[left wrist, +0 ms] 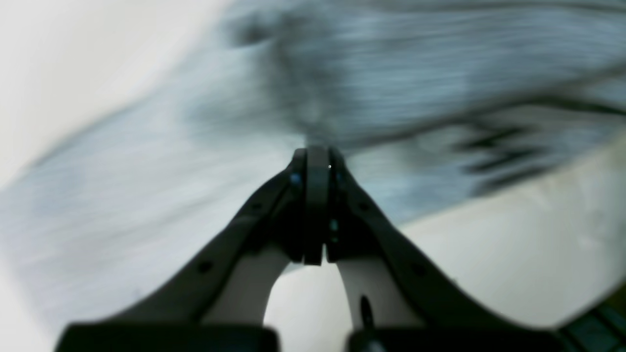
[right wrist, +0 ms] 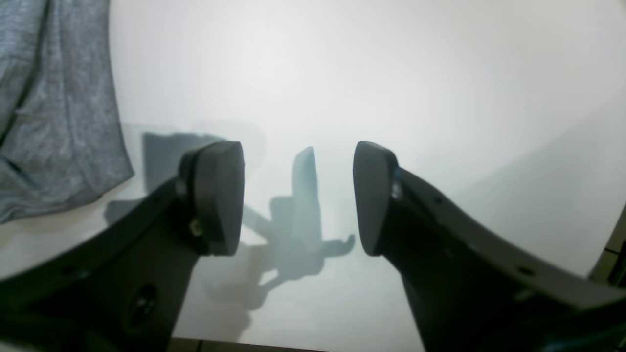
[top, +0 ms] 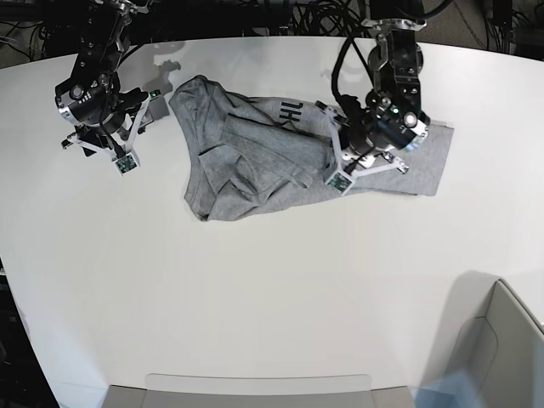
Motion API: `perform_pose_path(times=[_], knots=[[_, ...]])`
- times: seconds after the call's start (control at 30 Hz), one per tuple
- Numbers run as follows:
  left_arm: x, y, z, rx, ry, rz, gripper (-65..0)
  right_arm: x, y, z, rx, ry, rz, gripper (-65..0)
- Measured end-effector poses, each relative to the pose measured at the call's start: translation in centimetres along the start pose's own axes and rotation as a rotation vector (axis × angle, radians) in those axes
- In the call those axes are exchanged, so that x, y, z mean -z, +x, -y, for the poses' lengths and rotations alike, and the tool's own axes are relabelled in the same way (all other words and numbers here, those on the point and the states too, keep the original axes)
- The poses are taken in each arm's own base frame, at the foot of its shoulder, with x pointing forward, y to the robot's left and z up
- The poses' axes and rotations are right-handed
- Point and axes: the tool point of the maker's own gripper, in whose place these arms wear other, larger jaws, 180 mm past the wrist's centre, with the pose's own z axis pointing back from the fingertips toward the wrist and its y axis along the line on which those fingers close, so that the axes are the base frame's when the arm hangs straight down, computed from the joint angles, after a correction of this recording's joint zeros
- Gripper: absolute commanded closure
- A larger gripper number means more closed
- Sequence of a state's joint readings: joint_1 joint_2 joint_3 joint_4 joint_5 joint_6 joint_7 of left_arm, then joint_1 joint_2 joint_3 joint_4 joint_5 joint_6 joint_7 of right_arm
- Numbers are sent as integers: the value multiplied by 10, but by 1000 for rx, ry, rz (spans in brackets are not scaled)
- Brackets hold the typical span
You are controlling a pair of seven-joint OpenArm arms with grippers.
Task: Fold the T-shirt properly
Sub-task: 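Grasp the shirt with the left gripper and fold its end toward the right gripper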
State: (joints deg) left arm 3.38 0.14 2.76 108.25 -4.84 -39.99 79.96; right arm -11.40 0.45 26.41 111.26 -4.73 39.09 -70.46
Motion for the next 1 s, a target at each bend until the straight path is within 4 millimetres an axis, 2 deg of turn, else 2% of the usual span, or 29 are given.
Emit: perform_pose_path(times=[0.07, 0.13, 0.23, 0.27, 0.37, 0.43, 0.5, 0.57, 0.67, 0.8, 0.83, 0.9, 1.0], knots=[[0, -1, 3, -2, -11, 1, 0, 0, -1, 0, 1, -1, -2, -349], [-9, 0, -8, 10, 36, 2, 0, 0, -2, 2, 1, -6, -7, -349], [-37, 15, -31, -17, 128, 93, 0, -1, 0, 3, 3, -8, 1, -349], [-40, 18, -38, -30, 145, 110, 0, -1, 1, 4, 10, -8, 7, -349], [-38, 3, -54, -101, 169, 81, 0, -15, 6, 19, 50, -53, 44, -348], [-39, -10, -60, -121, 186, 44, 0, -28, 29, 20, 74, -45, 150, -348], [-39, -10, -61, -120, 190, 43, 0, -34, 53, 6, 99, 37, 272, -348], [-39, -7, -59, -115, 181, 52, 0, -35, 61, -8, 112, 109, 311, -348], [-38, -7, -58, -117, 177, 55, 0, -38, 63, -18, 112, 193, 293, -348], [-36, -15, -60, -111, 178, 29, 0, -55, 102, -45, 144, 406, 499, -348], [-36, -16, -61, -111, 181, 23, 0, -56, 106, -52, 155, 458, 524, -348], [-36, -18, -63, -112, 186, 19, 0, -51, 105, -60, 187, 536, 533, -348], [-34, -24, -59, -115, 174, 6, 0, -34, 93, -64, 233, 585, 479, -348]])
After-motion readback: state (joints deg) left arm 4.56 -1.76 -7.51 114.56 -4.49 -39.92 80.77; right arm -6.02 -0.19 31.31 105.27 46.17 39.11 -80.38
